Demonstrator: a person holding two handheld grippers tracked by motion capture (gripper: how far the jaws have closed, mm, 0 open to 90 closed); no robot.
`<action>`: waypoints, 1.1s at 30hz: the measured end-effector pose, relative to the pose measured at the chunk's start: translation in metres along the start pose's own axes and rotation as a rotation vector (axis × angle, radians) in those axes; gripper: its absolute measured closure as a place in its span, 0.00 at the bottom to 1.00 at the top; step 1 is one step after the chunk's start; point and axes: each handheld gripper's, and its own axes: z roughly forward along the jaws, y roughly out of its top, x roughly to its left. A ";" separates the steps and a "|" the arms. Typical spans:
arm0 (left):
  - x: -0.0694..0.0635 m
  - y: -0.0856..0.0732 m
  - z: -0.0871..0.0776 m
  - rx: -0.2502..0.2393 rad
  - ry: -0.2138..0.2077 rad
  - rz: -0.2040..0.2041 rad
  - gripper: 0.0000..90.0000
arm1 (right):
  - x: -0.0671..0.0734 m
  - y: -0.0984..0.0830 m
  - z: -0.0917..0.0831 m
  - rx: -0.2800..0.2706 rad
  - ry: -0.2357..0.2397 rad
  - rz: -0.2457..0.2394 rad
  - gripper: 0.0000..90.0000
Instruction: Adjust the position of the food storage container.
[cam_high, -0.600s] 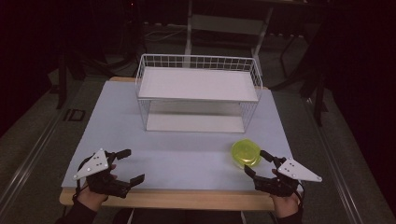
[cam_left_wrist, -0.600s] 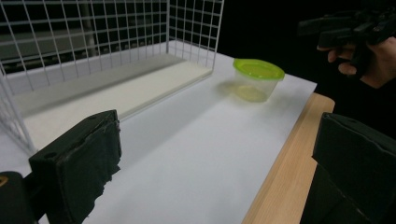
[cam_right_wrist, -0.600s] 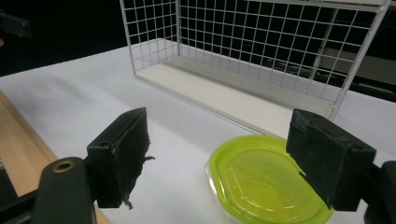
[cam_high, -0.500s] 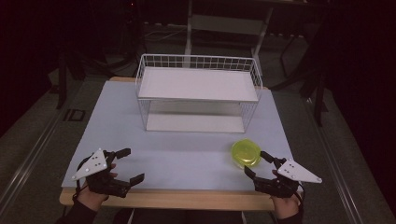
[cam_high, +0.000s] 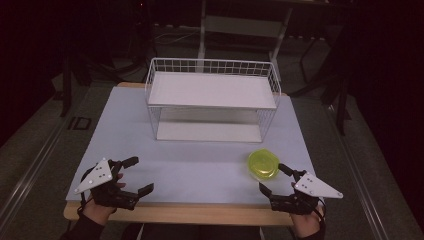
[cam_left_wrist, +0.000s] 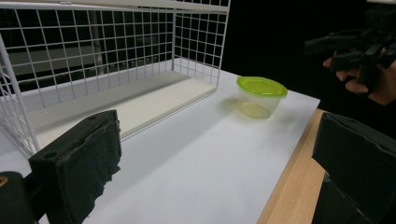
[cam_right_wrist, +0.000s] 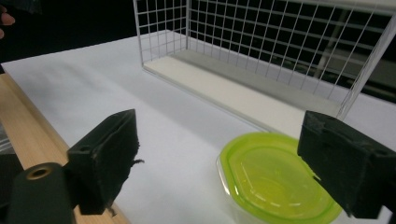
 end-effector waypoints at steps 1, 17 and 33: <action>0.000 0.000 0.000 0.000 -0.003 -0.002 0.02 | 0.001 0.002 -0.001 -0.008 0.009 -0.001 0.13; 0.001 -0.001 0.001 0.005 -0.014 -0.008 0.02 | -0.011 0.035 0.000 0.010 -0.035 0.005 0.16; 0.001 -0.002 0.002 0.012 -0.011 -0.010 0.02 | -0.071 0.008 0.012 0.193 -0.130 0.107 0.72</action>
